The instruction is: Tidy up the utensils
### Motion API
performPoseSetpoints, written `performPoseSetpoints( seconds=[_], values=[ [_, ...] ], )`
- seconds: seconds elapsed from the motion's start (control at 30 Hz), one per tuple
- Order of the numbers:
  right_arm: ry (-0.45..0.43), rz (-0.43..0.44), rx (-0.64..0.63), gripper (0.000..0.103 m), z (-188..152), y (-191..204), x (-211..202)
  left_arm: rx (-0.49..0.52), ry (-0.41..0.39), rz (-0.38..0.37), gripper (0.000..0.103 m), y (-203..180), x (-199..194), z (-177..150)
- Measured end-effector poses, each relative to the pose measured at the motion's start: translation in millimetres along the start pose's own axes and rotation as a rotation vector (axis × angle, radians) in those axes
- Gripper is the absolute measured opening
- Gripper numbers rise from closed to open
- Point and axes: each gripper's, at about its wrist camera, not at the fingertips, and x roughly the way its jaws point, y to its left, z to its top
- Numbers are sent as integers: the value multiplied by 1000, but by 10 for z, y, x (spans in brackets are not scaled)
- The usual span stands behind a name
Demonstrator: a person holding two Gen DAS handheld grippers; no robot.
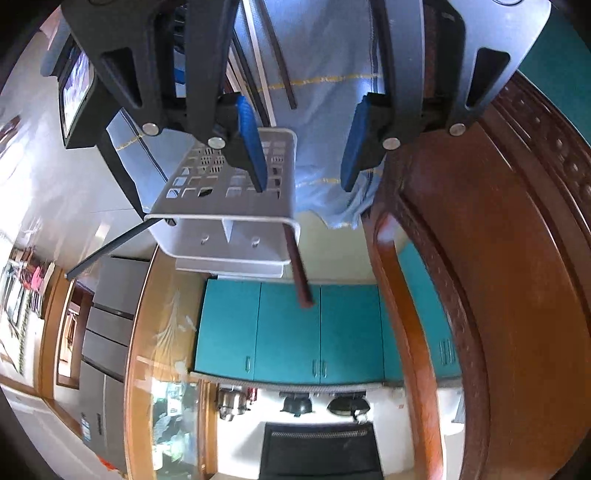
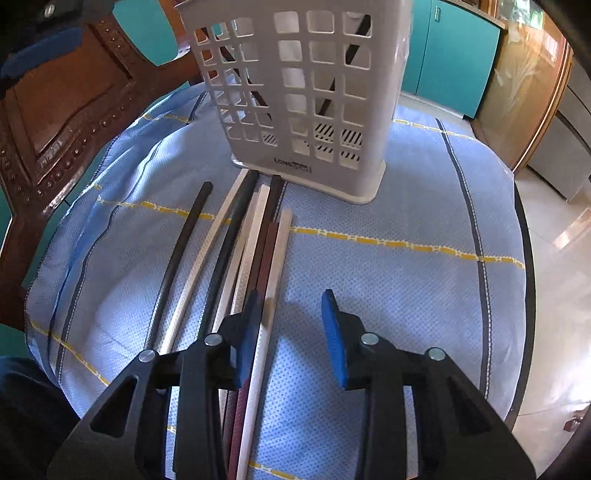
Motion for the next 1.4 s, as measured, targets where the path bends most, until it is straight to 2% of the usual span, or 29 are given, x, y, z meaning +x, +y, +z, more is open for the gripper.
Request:
performPoseSetpoints(
  seconds=[0.07, 0.2, 0.27, 0.37, 0.53, 0.63, 0.7, 0.8, 1.0, 1.27, 1.4],
  values=[
    [3, 22, 7, 35, -3, 13, 18, -11, 18, -1, 44, 34, 26, -27],
    [-10, 5, 0, 34, -10, 43, 12, -1, 44, 9, 45, 15, 79, -56],
    [-7, 17, 2, 19, -10, 48, 16, 1, 57, 9, 46, 7, 90, -83],
    [3, 13, -5, 13, -12, 57, 1, 6, 67, 10, 48, -6, 99, -96],
    [43, 16, 37, 13, 0, -138, -44, 17, 108, 14, 50, 7, 148, -155],
    [60, -13, 60, 13, 12, -274, -58, 13, 145, 15, 51, 30, 203, -199],
    [64, -28, 82, 13, 12, -359, -67, 2, 171, 5, 52, 44, 238, -225],
    [65, 9, 144, 15, 14, -507, -71, 2, 189, -3, 55, 34, 254, -259],
    [45, 6, 199, 17, -15, -681, -146, 41, 229, -8, 59, -55, 325, -336],
    [41, -34, 167, 19, -20, -623, -128, 88, 289, -11, 62, -155, 420, -449],
    [48, -8, 171, 19, -20, -620, -112, 94, 297, -10, 64, -171, 442, -480]
  ],
)
